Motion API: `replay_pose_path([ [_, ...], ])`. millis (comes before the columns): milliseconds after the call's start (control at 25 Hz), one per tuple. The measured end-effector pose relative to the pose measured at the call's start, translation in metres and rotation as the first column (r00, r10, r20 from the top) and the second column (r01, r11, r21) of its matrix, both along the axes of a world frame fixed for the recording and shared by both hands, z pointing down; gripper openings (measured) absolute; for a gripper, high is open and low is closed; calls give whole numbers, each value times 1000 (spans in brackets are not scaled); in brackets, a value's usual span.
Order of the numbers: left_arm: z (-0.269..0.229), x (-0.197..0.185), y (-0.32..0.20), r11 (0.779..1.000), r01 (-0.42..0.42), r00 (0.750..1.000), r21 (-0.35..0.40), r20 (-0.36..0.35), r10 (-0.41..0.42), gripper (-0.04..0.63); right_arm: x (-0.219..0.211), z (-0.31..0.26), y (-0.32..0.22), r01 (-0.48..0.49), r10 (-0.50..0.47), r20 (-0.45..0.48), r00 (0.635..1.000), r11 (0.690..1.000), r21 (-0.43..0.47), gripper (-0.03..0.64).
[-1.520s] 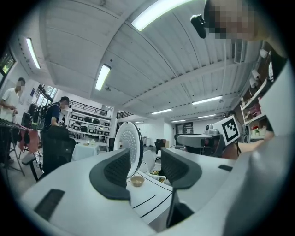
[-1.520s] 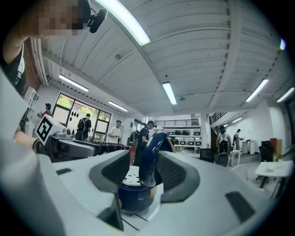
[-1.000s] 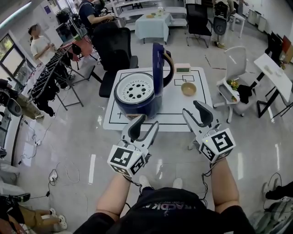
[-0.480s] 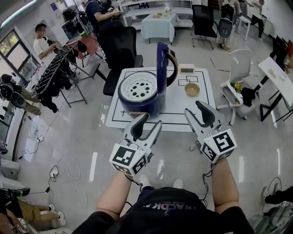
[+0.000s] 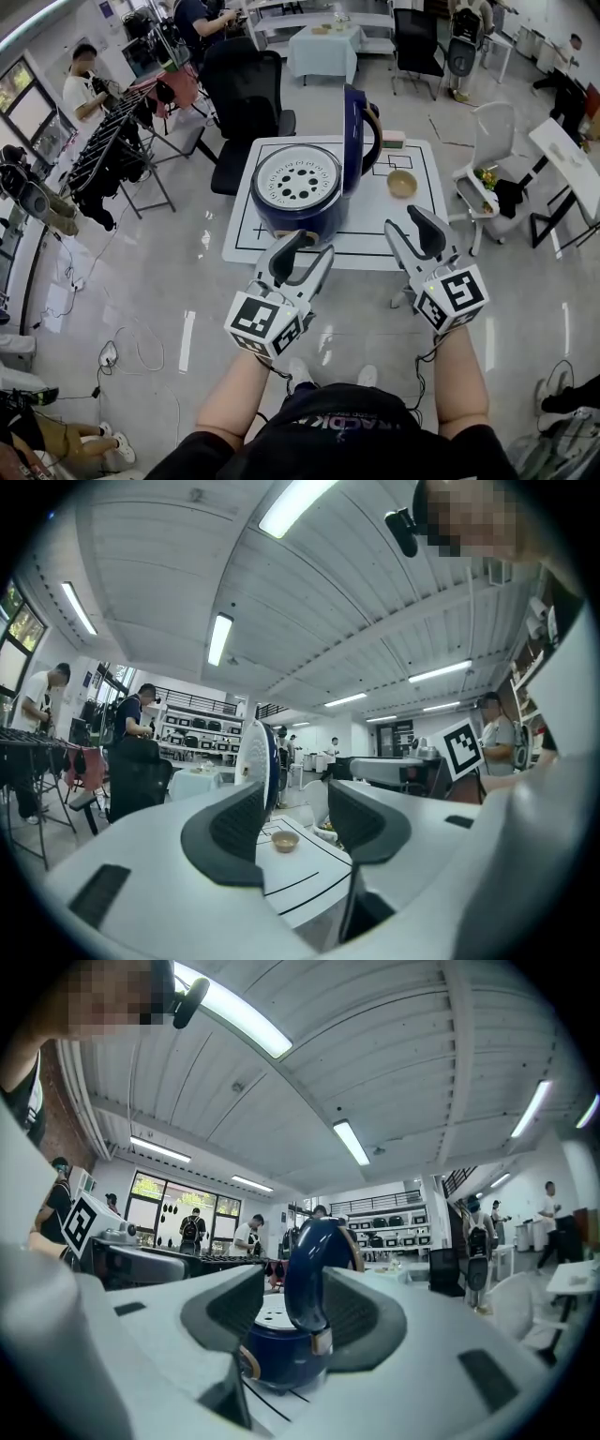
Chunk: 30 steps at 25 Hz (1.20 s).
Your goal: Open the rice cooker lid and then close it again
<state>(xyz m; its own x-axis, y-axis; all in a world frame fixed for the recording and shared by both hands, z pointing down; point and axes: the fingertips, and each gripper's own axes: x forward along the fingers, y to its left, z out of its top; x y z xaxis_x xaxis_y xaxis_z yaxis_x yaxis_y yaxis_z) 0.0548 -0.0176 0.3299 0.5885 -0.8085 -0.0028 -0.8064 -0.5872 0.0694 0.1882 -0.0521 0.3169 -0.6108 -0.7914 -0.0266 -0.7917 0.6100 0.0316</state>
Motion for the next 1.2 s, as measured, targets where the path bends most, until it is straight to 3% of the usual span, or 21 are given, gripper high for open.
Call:
replay_pose_path([
  [1200, -3, -97, -23, 984, -178, 984, 23, -5, 178, 204, -85, -10, -4, -202, 202, -5, 979, 979, 26, 179],
])
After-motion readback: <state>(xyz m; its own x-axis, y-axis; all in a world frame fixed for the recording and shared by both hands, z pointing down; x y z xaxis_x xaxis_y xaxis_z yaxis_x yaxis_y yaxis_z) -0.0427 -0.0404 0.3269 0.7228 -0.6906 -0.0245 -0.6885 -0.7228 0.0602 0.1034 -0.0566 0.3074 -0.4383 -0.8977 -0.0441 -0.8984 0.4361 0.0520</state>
